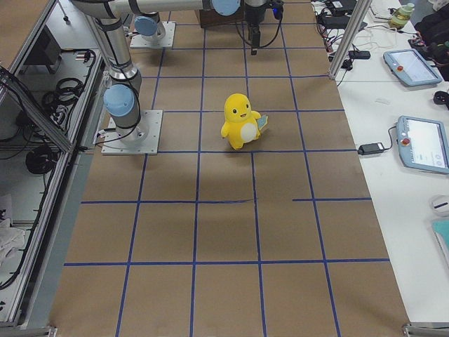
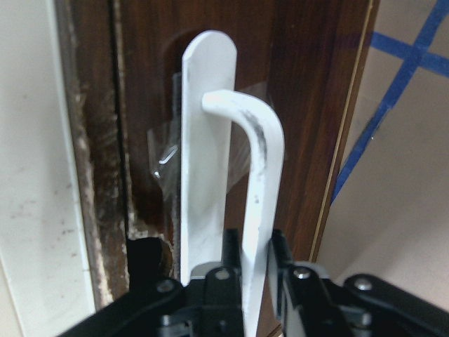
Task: Pull drawer sideways
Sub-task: 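Pull the handle with the left gripper, sliding the drawer out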
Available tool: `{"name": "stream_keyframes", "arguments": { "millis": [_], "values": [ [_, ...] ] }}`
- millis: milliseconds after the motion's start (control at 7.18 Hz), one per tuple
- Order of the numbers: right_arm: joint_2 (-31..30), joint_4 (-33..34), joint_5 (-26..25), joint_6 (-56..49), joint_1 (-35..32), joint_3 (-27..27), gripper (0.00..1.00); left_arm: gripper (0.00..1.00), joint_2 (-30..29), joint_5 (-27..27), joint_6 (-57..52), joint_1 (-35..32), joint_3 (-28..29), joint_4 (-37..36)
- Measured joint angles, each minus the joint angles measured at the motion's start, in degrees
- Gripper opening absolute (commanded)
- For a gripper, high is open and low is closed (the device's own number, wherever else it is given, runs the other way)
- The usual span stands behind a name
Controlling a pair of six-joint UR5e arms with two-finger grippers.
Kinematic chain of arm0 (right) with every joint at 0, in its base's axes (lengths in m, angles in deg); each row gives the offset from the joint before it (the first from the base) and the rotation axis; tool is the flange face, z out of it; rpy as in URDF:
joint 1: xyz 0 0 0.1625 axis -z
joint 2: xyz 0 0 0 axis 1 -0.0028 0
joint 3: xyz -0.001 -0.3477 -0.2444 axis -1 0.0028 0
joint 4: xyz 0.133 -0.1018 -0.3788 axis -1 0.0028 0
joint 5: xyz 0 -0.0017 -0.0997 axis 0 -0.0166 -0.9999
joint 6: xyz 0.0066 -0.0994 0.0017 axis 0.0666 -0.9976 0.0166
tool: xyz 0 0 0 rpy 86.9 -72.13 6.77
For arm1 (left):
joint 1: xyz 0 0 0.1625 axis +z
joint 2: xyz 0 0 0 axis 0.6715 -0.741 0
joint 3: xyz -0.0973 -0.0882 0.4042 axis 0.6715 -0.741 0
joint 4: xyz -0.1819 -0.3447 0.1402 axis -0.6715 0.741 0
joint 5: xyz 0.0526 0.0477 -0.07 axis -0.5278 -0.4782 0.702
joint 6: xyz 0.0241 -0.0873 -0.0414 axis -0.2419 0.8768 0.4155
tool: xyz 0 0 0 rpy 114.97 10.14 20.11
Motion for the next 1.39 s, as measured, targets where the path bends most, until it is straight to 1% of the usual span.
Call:
{"name": "stream_keyframes", "arguments": {
  "millis": [1393],
  "values": [
    [0.00,0.00,0.03,0.02,0.00,0.00,1.00,0.01,-0.74,1.12,0.21,-1.47,0.73,0.12]
  ]
}}
